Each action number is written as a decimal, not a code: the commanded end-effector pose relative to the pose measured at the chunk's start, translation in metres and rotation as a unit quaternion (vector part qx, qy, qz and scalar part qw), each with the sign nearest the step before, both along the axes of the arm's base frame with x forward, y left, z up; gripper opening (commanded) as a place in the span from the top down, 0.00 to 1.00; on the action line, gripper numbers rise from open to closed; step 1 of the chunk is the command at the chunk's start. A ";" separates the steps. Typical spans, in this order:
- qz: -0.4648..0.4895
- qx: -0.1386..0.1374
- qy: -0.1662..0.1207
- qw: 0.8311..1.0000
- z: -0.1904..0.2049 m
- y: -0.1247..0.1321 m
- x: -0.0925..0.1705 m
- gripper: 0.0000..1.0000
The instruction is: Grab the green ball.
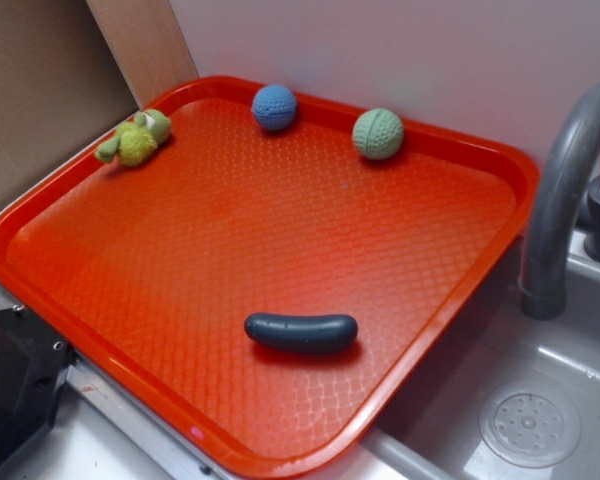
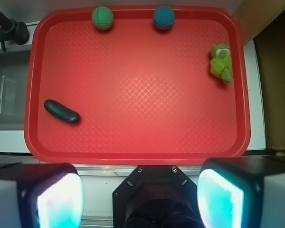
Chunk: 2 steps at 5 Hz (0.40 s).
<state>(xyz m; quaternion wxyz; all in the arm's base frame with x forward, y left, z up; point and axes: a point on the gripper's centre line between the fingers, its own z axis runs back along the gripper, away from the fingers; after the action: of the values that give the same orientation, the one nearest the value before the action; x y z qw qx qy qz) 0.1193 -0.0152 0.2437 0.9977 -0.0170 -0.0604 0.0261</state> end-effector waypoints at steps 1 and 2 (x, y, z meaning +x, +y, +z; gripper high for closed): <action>0.000 0.000 0.000 1.000 0.000 0.000 0.000 0.00; -0.012 0.027 -0.084 0.996 -0.050 -0.007 0.050 0.00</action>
<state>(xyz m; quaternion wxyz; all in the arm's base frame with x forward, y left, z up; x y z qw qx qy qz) 0.1697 -0.0185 0.1846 0.9915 0.0126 -0.1282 0.0191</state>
